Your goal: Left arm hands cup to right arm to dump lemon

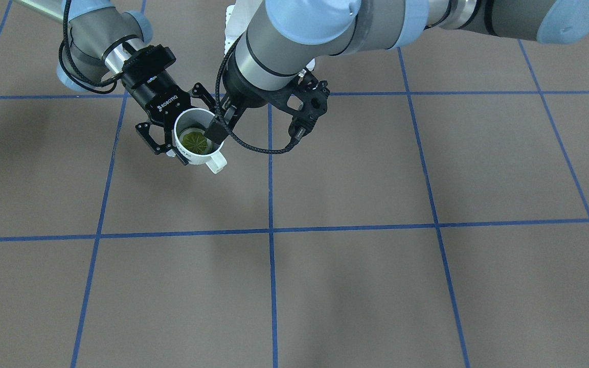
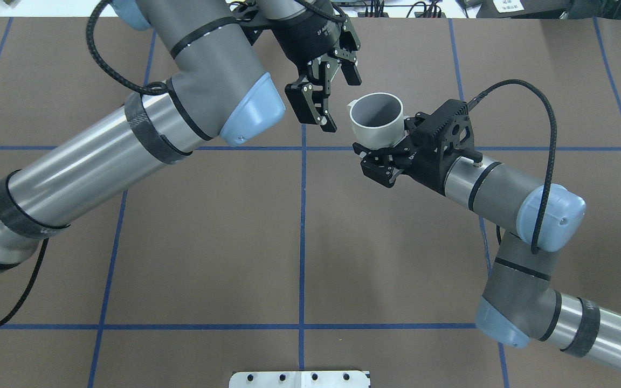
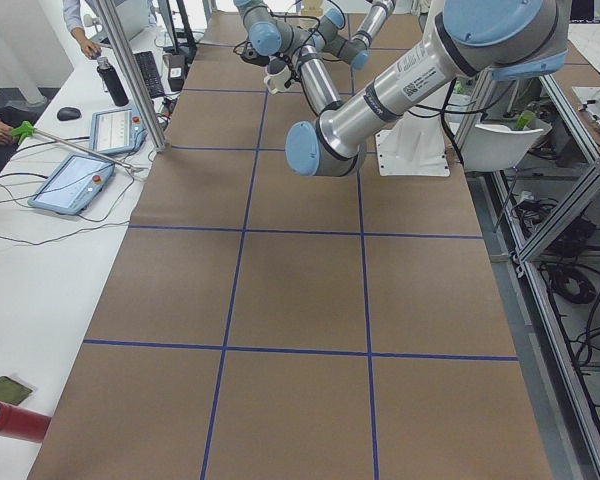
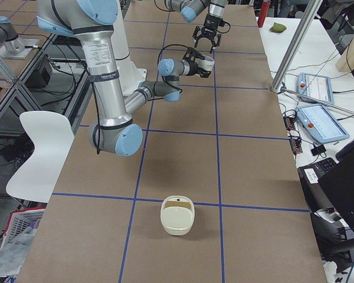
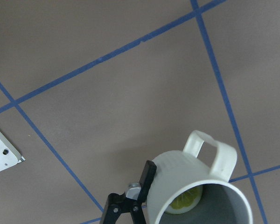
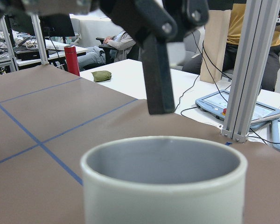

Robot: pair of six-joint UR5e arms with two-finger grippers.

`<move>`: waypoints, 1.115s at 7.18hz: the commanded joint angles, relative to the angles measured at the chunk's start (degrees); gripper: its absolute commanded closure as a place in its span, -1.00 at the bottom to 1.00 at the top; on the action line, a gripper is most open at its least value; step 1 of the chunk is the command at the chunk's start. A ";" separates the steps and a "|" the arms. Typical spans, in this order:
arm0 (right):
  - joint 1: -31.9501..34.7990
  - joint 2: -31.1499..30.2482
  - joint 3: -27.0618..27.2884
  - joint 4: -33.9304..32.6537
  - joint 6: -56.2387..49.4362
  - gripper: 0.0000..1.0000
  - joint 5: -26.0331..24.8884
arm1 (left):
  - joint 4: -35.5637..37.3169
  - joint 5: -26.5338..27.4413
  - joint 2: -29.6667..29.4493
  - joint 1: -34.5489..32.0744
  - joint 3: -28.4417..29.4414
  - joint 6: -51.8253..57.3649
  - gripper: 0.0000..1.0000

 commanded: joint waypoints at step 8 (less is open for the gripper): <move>28.21 -22.00 -0.46 0.78 9.39 0.83 0.95 | 0.14 -0.14 3.73 -5.57 -1.47 3.28 -1.00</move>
